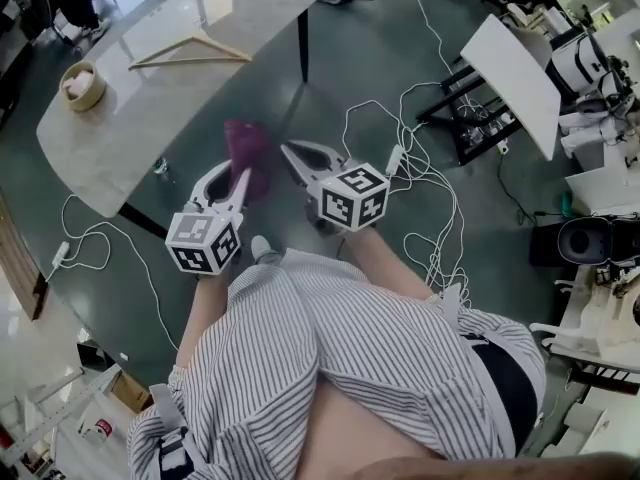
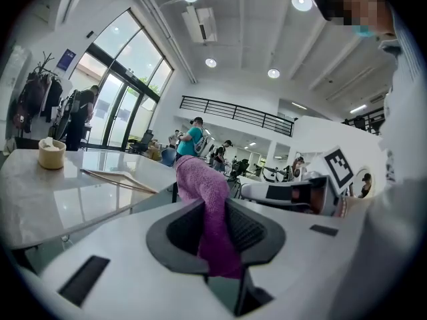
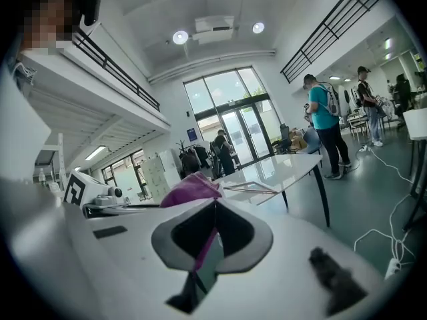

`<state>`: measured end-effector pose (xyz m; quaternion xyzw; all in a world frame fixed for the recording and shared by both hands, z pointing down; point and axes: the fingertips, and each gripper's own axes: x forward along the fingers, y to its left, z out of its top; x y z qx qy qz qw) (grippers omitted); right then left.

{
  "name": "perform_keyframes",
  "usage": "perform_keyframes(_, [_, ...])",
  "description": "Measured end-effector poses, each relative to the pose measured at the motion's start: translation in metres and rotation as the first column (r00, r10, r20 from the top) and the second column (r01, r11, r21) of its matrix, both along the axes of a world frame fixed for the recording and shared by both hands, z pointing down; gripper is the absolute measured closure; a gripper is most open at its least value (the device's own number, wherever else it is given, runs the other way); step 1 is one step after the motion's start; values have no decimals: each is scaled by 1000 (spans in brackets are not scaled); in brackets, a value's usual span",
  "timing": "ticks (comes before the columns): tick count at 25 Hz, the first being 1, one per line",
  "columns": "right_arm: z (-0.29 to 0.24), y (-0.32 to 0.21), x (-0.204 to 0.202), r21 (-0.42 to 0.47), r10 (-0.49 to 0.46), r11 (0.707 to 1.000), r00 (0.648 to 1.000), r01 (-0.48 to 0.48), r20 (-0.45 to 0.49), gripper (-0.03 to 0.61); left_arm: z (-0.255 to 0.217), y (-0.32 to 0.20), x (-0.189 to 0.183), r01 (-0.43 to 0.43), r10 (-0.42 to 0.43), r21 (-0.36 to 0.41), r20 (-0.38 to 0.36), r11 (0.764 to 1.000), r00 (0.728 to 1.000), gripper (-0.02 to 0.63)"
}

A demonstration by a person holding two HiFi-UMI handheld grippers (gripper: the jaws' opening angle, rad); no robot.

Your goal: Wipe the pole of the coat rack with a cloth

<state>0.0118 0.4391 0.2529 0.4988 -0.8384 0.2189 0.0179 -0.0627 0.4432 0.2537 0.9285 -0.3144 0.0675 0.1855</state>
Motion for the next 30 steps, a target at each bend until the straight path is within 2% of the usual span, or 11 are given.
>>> perform_keyframes(4, [-4, -58, -1, 18, 21, 1000, 1000, -21, -17, 563, -2, -54, 5, -39, 39, 23, -6, 999, 999, 525])
perform_keyframes(10, [0, -113, 11, 13, 54, 998, 998, -54, -11, 563, 4, -103, 11, -62, 62, 19, 11, 998, 998, 525])
perform_keyframes(15, [22, -133, 2, -41, 66, 997, 998, -66, 0, 563, 17, -136, -8, -46, 46, -14, 23, 999, 999, 525])
perform_keyframes(22, [42, -172, 8, -89, 53, 995, 999, -52, 7, 563, 35, -181, -8, -7, 8, -51, 28, 999, 1000, 525])
perform_keyframes(30, [46, -274, 18, -90, -29, 996, 1000, 29, 4, 563, 43, -266, -1, 63, -60, -60, 51, 996, 997, 525])
